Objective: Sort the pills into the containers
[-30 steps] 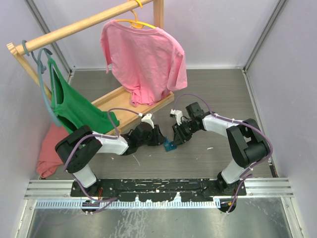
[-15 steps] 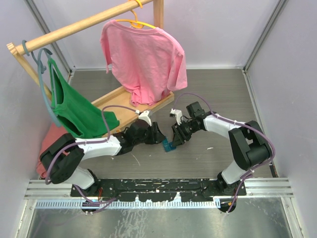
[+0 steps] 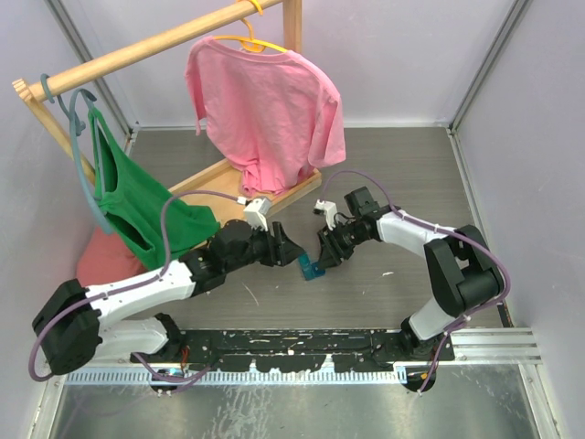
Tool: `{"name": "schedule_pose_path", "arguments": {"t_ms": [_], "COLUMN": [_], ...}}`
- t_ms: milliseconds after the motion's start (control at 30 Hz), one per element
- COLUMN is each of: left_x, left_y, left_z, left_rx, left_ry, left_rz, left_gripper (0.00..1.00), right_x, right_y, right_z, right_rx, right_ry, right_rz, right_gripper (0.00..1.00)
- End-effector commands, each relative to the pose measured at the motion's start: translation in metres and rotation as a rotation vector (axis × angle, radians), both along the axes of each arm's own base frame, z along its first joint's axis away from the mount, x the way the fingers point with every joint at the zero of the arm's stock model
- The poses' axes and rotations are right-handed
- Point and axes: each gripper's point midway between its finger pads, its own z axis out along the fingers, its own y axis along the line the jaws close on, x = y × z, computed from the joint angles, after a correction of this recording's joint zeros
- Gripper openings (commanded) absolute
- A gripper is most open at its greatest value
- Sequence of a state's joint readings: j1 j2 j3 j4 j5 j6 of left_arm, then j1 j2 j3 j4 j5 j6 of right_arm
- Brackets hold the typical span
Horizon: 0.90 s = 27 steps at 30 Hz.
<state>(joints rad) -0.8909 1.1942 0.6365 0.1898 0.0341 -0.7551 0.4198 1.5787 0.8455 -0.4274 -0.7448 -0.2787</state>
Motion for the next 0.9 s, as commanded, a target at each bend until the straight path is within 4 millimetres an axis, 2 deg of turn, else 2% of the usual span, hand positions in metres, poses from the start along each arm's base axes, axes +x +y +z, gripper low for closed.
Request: {"name": "schedule_pose_path", "arguments": {"t_ms": [0, 233, 400, 533, 600, 767, 867], "left_x": [-0.009, -0.014, -0.021, -0.025, -0.027, -0.033, -0.033], "left_y": [0.017, 0.047, 0.07, 0.086, 0.093, 0.113, 0.132], "left_z": [-0.003, -0.002, -0.004, 0.002, 0.007, 0.014, 0.017], "left_rx": [0.054, 0.129, 0.194, 0.206, 0.195, 0.197, 0.266], "left_ry": [-0.035, -0.076, -0.094, -0.117, -0.133, -0.149, -0.134], "left_rz": [-0.005, 0.039, 0.056, 0.087, 0.107, 0.146, 0.199], "left_gripper": [0.54, 0.62, 0.75, 0.91, 0.99, 0.98, 0.98], "right_x": [0.002, -0.006, -0.012, -0.005, -0.006, -0.028, -0.035], "right_y": [0.004, 0.01, 0.016, 0.012, 0.012, 0.016, 0.015], "right_z": [0.0, 0.0, 0.015, 0.021, 0.033, 0.083, 0.115], "right_rx": [-0.001, 0.009, 0.069, 0.043, 0.06, 0.205, 0.277], "right_ry": [-0.001, 0.016, 0.006, -0.058, -0.097, -0.242, -0.42], "right_rz": [0.031, 0.069, 0.102, 0.099, 0.125, 0.297, 0.388], "right_gripper": [0.46, 0.45, 0.45, 0.46, 0.46, 0.48, 0.5]}}
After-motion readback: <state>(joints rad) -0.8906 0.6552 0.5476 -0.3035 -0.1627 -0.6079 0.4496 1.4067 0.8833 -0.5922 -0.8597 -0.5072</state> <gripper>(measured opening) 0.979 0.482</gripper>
